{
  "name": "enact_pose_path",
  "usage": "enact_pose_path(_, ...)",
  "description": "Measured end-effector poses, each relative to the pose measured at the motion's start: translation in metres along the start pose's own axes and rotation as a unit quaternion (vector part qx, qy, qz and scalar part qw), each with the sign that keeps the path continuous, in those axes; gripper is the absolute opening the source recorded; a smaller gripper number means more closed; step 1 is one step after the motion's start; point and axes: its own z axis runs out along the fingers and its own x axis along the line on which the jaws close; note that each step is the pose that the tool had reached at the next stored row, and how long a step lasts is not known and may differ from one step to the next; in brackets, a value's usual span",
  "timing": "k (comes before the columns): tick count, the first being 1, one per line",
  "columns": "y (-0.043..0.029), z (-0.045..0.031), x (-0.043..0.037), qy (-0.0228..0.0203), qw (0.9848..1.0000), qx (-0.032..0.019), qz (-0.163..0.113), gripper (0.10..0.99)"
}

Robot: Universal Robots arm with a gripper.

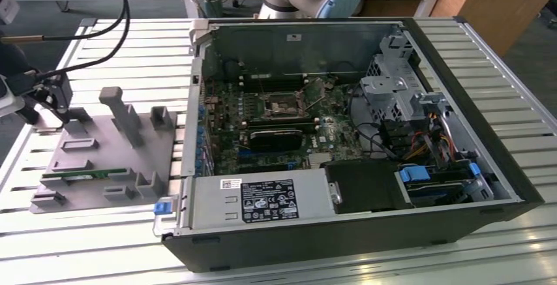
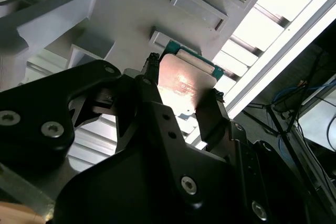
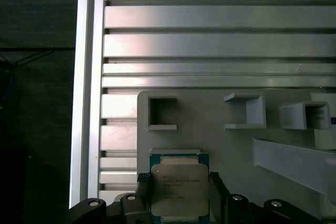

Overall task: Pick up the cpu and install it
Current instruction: 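Pick up the cpu and move it towards the insertion slot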

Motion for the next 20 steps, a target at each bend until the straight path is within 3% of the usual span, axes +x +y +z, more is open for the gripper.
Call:
enact_pose_path(6, 0.0033, -0.0141, 0.0001, 0.0000, 1.0000, 0.0004, 0.000, 0.533)
enact_pose_path(20, 0.0157, -0.0657, 0.0004, -0.0003, 1.0000, 0.0029, 0.002, 0.533)
